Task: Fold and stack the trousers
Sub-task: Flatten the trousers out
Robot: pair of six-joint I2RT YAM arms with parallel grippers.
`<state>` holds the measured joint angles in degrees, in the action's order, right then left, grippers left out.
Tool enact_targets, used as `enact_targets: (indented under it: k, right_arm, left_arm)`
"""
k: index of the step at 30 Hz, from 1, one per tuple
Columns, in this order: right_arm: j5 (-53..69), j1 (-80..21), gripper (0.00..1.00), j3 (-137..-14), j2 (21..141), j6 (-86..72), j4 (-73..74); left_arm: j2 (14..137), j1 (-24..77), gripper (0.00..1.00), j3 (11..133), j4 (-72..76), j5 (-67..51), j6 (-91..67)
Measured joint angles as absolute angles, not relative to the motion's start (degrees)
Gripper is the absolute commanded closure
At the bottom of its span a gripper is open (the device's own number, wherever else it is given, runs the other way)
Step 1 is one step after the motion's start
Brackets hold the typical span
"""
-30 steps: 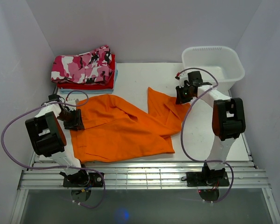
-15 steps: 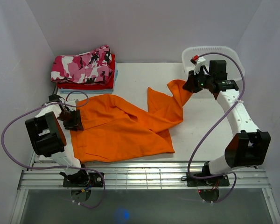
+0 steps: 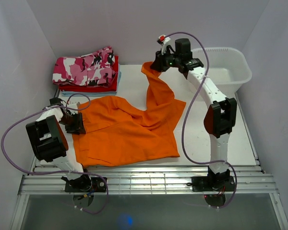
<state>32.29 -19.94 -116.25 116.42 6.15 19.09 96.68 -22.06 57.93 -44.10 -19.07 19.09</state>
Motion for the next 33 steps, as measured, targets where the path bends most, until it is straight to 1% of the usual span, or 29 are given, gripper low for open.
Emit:
enact_targets:
  k: [1,2,3,5,6,7,12,15,17,19,25,27,30,31,32,33]
  right_arm:
    - [31.7,-20.91,0.46,-118.39,119.44,6.2,18.31]
    - [30.68,-21.63,0.37,-119.35,121.69,6.7,17.61]
    - [29.54,-22.17,0.23,-119.5,123.37,7.29,17.34]
    - [27.55,-22.52,0.18,-118.41,125.05,8.84,18.33]
    - [26.87,-22.28,0.18,-117.69,125.23,9.52,19.27]
    - [26.65,-21.69,0.18,-116.42,125.19,9.93,19.84]
    - [26.04,-13.69,0.32,-108.51,121.4,12.12,24.25]
    - [23.86,-7.73,0.37,-102.32,117.45,14.79,26.17]
    - [22.11,-5.76,0.37,-99.13,115.66,16.08,27.42]
    - [20.38,-6.07,0.37,-97.45,115.59,17.26,27.83]
    - [17.15,-10.96,0.34,-96.97,121.58,18.83,28.4]
    - [15.86,-12.78,0.32,-95.72,123.2,19.46,28.25]
    - [12.67,-14.96,0.3,-92.92,123.55,21.17,27.55]
    - [11.33,-15.66,0.32,-92.9,123.46,21.71,27.2]
    - [10.15,-16.25,0.41,-92.84,123.59,22.17,26.87]
    - [9.15,-16.82,0.5,-92.75,123.66,22.81,26.65]
  left_arm:
    - [96.68,-22.06,0.49,57.93,-44.07,-19.05,18.92]
    - [96.68,-22.06,0.49,57.93,-44.07,-19.05,18.74]
    - [96.68,-22.06,0.48,57.93,-44.07,-19.07,18.52]
    - [96.68,-22.06,0.48,57.93,-44.05,-19.11,18.2]
    - [96.68,-22.06,0.48,57.93,-44.01,-19.14,18.06]
    - [96.68,-22.06,0.48,57.91,-43.94,-19.2,17.89]
    - [96.68,-22.44,0.48,57.69,-43.59,-19.92,17.26]
    - [96.68,-22.52,0.48,57.52,-43.29,-20.1,16.82]
    - [96.71,-22.68,0.48,57.49,-43.2,-20.18,16.38]
    - [96.82,-22.72,0.48,57.49,-43.13,-20.25,16.01]
    - [97.03,-22.79,0.47,57.84,-43.4,-20.29,15.33]
    - [97.03,-22.76,0.47,57.87,-43.44,-20.27,15.31]
    - [97.08,-22.76,0.47,57.89,-43.44,-20.23,15.14]
    - [97.08,-22.76,0.47,57.89,-43.44,-20.21,15.07]
    - [97.1,-22.76,0.47,57.89,-43.44,-20.16,14.98]
    - [97.1,-22.76,0.5,57.89,-43.44,-20.1,14.92]
